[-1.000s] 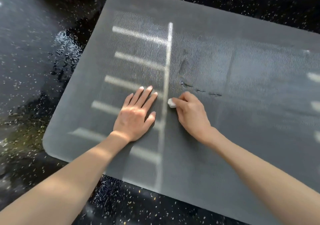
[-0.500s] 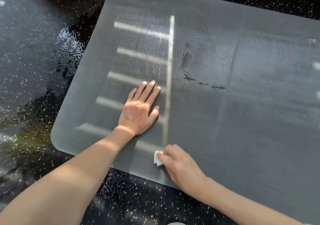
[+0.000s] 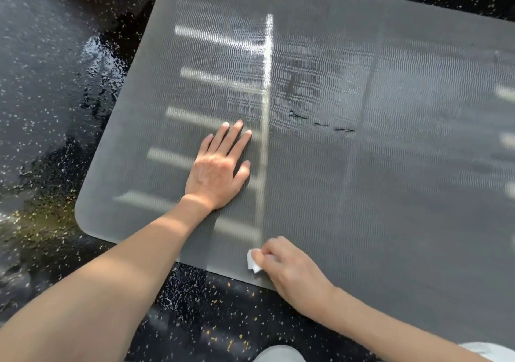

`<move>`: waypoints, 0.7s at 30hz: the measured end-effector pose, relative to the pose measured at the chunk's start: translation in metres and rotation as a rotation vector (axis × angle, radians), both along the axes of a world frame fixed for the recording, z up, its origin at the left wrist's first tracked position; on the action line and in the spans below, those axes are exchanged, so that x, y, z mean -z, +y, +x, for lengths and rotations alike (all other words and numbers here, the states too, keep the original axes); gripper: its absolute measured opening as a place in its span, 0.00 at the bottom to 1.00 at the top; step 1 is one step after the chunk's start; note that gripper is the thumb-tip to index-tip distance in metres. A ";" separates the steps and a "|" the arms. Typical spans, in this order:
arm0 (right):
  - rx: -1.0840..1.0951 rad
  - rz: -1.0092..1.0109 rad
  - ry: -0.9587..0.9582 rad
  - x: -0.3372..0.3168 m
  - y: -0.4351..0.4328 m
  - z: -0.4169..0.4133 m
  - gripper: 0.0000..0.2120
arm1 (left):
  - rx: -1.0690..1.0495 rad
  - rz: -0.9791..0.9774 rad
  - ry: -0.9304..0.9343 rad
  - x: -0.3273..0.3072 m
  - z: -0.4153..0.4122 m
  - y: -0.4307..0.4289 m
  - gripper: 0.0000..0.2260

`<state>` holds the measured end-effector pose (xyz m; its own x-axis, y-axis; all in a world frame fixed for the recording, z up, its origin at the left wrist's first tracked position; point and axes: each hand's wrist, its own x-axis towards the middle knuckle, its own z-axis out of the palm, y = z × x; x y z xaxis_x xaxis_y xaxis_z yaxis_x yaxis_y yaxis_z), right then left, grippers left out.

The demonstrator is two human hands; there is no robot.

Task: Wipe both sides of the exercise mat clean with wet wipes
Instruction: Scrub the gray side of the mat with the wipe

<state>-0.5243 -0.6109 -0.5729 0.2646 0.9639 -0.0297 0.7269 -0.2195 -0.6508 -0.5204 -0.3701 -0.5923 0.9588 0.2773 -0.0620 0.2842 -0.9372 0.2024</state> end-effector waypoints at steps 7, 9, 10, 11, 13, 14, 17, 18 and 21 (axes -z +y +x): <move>0.017 0.061 -0.036 0.003 -0.001 0.022 0.07 | -0.001 -0.004 0.005 0.000 0.001 0.001 0.28; 0.009 0.043 -0.026 0.004 -0.006 0.020 0.07 | -0.004 -0.004 0.005 0.000 0.000 0.001 0.28; -0.068 0.020 -0.024 0.002 -0.014 0.008 0.07 | -0.003 -0.005 0.005 0.000 0.000 0.001 0.28; -0.156 -0.001 -0.017 -0.003 -0.022 -0.003 0.11 | -0.004 -0.004 0.007 0.000 0.000 0.001 0.28; -0.244 0.003 -0.036 -0.008 -0.026 -0.002 0.16 | -0.009 -0.001 0.002 0.000 0.000 0.001 0.28; -0.203 0.011 -0.084 -0.008 -0.019 0.011 0.14 | -0.007 -0.003 0.000 0.000 0.000 0.000 0.28; 0.082 0.079 -0.177 -0.002 0.005 0.056 0.11 | -0.004 -0.006 -0.003 0.001 0.000 0.001 0.28; 0.103 0.070 -0.184 -0.003 0.003 0.056 0.11 | -0.004 -0.006 -0.004 0.001 0.000 0.001 0.28; -0.201 0.016 -0.154 -0.010 -0.025 0.011 0.09 | -0.004 -0.004 -0.004 0.001 0.000 0.001 0.28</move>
